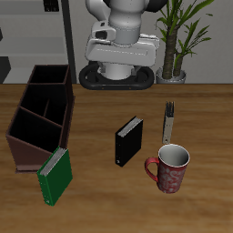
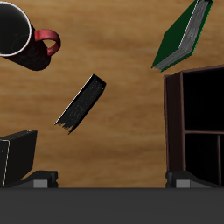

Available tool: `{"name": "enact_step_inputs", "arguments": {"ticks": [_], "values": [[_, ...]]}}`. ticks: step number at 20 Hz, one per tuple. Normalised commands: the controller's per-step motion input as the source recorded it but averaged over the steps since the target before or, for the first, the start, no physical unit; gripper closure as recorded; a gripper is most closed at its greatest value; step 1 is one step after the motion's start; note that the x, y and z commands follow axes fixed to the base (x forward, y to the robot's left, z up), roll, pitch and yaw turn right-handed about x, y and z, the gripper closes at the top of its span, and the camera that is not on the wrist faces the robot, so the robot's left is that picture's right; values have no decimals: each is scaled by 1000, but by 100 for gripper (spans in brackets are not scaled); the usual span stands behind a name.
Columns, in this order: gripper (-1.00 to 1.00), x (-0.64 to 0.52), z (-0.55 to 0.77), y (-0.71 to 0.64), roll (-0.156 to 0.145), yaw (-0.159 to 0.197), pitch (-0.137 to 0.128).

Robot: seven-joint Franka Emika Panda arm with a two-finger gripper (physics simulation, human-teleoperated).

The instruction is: Place the yellow book into the right desk caddy's back compartment

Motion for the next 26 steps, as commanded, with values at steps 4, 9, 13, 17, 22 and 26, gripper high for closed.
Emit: {"name": "enact_step_inputs", "arguments": {"ticks": [4,9,13,17,22,26], "values": [[-100,-204,-162,317,18,-2,-12],[-100,-253,-186,439,4,9,-9],[-100,-210,-117,334,-56,14,-30],[-100,-307,-214,579,63,32,-22],[-100,-128,-119,370,27,3,-5],[-100,-43,-137,382,-26,-39,0]]}}
